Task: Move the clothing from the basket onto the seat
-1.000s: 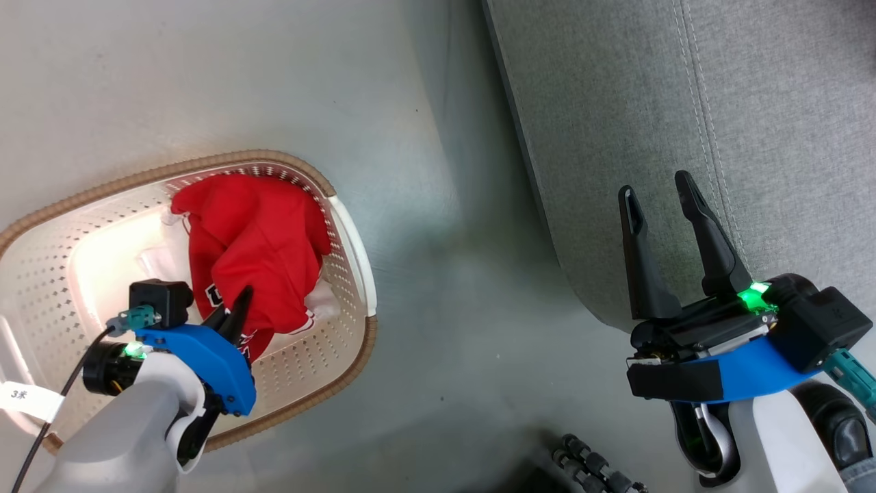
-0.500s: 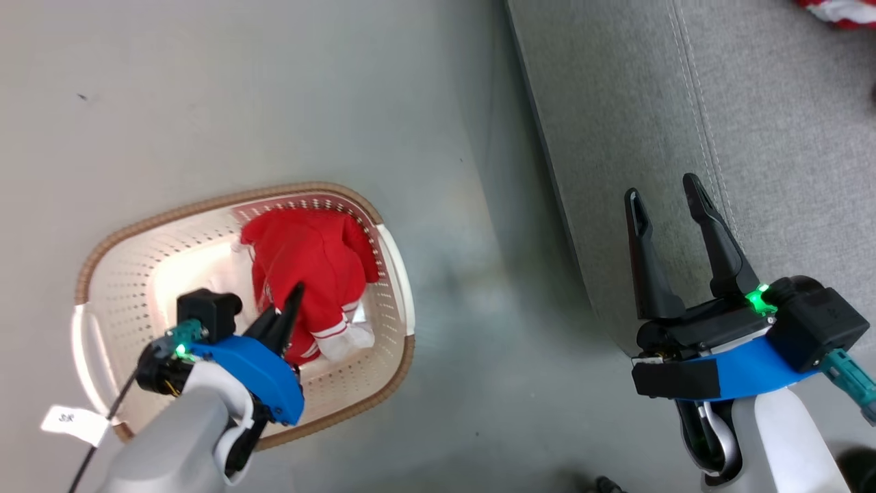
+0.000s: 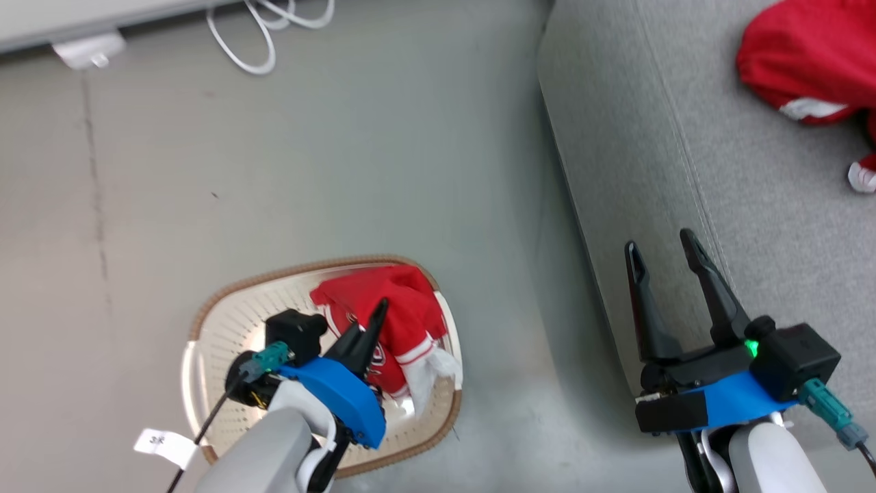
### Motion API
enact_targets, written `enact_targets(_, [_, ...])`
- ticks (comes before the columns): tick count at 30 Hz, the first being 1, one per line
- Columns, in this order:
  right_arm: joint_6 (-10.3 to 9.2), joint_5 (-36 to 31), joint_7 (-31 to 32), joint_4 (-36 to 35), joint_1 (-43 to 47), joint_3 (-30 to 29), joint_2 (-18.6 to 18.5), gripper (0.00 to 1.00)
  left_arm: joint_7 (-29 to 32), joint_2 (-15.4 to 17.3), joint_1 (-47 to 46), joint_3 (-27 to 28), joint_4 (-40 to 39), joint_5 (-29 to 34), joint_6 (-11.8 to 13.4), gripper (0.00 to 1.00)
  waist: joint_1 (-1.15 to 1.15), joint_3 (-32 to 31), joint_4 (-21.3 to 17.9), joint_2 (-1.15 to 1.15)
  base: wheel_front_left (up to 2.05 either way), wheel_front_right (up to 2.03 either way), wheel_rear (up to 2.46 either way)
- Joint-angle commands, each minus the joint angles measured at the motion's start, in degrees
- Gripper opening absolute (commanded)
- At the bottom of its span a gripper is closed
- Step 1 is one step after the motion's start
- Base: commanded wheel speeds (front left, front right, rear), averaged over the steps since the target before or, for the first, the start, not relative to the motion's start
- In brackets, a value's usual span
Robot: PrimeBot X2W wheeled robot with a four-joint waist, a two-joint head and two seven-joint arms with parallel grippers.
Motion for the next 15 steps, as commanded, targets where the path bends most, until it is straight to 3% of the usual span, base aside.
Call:
enact_targets(1, [0.03,-0.42,-0.04,0.36,1.12,-0.27,-0.08,1.0,-0.26,-0.42,1.06,-0.05,-0.5,0.61,-0.05,0.0,0.01,-5.28,3.11,-0.01,0.0,0.0,0.0])
enact_targets(15, [0.03,-0.3,2.42,0.74,7.71,-1.57,-0.08,1.0,-0.25,-2.27,4.85,-2.75,-3.86,2.67,-0.05,0.0,0.01,-17.89,9.16,-0.01,0.0,0.0,0.0])
